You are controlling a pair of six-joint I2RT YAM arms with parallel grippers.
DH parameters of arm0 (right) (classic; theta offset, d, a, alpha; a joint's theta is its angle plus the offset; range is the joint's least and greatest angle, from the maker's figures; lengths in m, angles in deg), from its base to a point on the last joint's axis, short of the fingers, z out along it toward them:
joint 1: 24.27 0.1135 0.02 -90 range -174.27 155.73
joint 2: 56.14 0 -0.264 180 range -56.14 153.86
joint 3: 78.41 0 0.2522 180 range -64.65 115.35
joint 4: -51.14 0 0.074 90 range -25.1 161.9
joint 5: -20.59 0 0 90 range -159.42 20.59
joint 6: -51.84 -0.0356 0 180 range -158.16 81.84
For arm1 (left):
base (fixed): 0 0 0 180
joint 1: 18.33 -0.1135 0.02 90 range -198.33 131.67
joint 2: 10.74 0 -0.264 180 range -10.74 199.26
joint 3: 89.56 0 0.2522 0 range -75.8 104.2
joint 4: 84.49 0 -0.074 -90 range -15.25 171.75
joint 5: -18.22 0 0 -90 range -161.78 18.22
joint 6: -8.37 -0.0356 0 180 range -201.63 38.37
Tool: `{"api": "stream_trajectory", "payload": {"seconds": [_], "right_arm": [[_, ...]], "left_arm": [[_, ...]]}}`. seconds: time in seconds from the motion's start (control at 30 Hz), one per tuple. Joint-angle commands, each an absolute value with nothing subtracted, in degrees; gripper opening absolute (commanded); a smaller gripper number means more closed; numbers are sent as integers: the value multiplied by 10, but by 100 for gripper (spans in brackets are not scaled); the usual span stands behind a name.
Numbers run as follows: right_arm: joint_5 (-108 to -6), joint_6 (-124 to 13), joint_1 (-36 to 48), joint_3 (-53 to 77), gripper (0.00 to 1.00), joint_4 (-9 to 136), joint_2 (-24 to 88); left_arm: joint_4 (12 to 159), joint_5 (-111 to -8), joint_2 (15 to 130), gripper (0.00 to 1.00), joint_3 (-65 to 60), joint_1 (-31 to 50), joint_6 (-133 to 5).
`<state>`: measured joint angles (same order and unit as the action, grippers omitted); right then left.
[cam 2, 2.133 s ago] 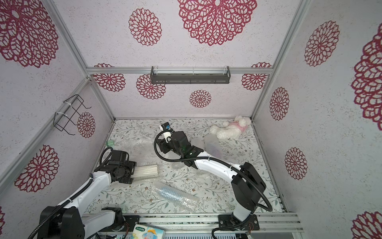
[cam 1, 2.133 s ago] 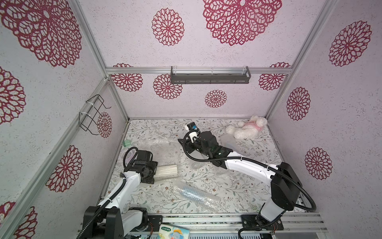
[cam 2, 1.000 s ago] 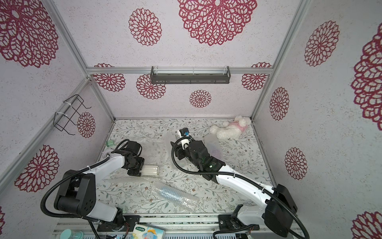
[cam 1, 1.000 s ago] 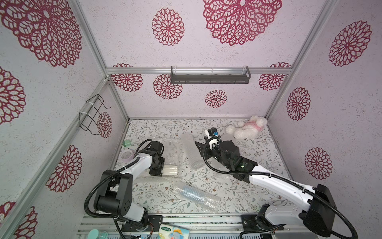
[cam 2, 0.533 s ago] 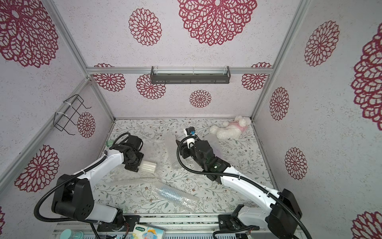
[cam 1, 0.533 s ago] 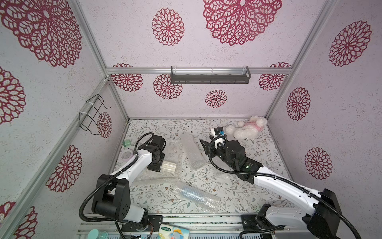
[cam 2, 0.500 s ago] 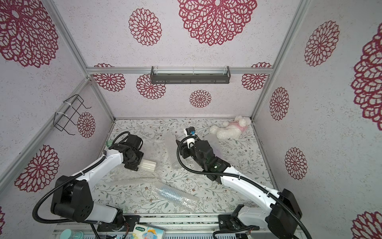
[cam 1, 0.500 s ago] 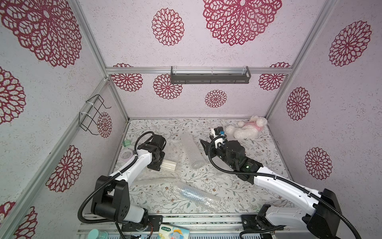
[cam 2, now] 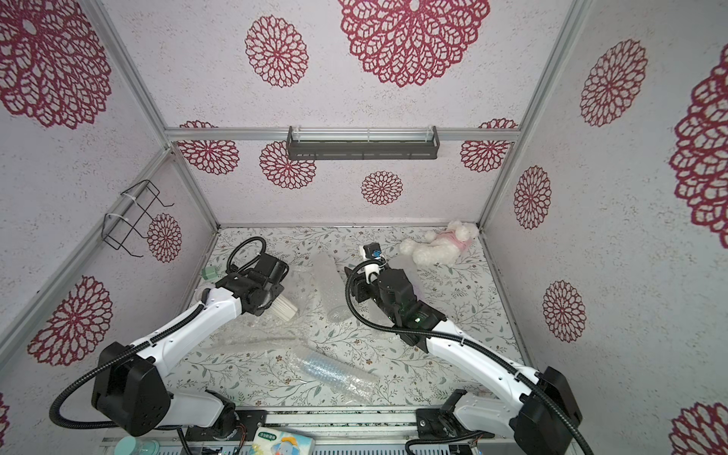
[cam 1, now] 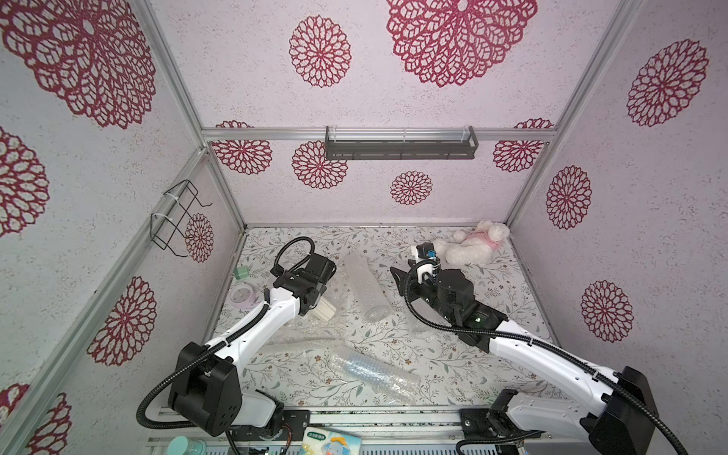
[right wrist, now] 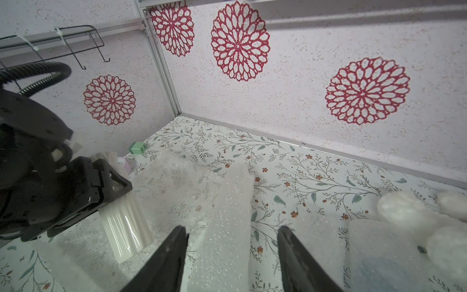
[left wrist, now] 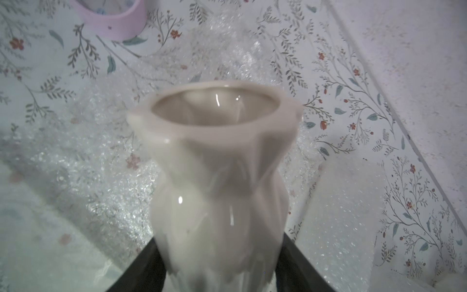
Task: Unwrap the vase from the bubble wrap
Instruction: Pick up the vase from the bubble wrap.
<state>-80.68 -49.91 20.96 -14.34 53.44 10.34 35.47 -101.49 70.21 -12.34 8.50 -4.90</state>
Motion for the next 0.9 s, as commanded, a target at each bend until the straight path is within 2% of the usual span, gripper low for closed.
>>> {"api": "stream_trajectory", "payload": {"seconds": [0.0,0.23,0.47,0.57,0.63,0.87], "right_arm": [[-805,-516,196,-145,60,534,79],[-794,-520,177,-161,60,551,62],[-734,-534,152,-185,60,557,51],[-674,-544,136,-197,60,532,51],[-600,-546,122,-194,60,509,61],[-369,-558,75,-146,60,429,141]], "left_arm": [[426,-1114,680,43,-98,97,-136],[561,-1140,697,43,-99,104,-275],[763,-1138,721,43,-117,106,-456],[820,-1101,736,42,-109,106,-521],[853,-1058,738,42,-108,106,-559],[839,-917,722,42,-89,106,-587]]}}
